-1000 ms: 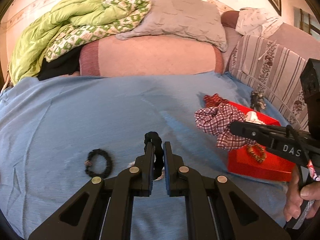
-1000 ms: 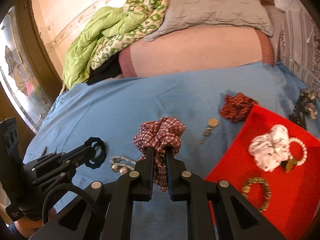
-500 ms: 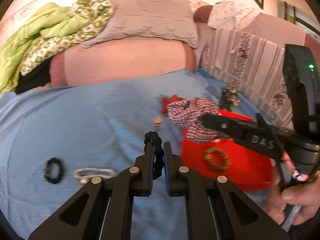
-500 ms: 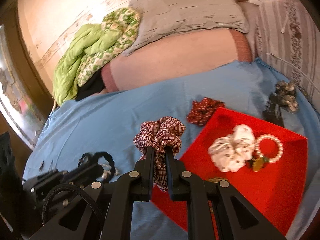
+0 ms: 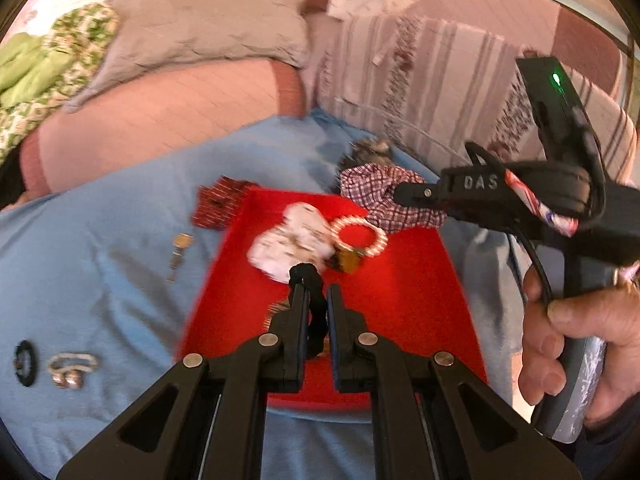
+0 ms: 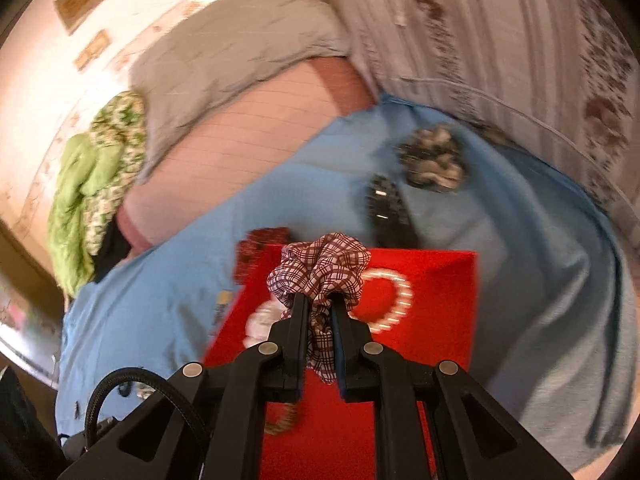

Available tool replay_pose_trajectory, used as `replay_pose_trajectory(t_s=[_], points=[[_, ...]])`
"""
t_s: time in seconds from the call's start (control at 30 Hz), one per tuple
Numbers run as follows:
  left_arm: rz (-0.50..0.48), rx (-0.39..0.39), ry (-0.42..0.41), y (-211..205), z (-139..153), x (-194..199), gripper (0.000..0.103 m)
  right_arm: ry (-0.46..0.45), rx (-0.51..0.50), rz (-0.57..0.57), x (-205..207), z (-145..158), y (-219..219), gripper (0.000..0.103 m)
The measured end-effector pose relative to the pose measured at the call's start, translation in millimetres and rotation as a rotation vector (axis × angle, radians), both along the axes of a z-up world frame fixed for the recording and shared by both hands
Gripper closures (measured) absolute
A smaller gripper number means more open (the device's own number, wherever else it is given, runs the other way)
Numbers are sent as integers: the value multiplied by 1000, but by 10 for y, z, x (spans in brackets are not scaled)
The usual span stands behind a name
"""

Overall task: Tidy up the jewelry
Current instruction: 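Carry the plaid scrunchie and black hair tie into the red tray and release both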

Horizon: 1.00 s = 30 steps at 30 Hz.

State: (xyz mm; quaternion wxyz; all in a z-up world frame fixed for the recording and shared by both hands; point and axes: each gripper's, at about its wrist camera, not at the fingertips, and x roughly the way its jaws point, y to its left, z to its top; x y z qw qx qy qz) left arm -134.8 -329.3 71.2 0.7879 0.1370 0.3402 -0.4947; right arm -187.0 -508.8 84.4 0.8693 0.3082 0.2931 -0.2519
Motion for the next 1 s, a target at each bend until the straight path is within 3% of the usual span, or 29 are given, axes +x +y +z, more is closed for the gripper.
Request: replay_pose_trajectory(t_s=[0.4, 0.73, 0.77, 0.83, 0.9, 1.0], points=[[-84, 59, 73, -386, -369, -262, 95, 153, 50, -65, -75, -354, -264, 90], [-95, 72, 73, -406, -429, -286, 94, 171, 65, -79, -52, -424, -313, 86], [-95, 73, 73, -407, -423, -283, 93, 170, 63, -81, -49, -418, -318, 82], [-92, 69, 72, -401, -406, -278, 79, 168, 53, -89, -53, -394, -308, 79], [-90, 58, 68, -382, -377, -282, 72, 161, 48, -92, -60, -376, -298, 76], [-93, 51, 63, -359, -338, -292, 72, 147, 39, -104, -81, -338, -296, 76]])
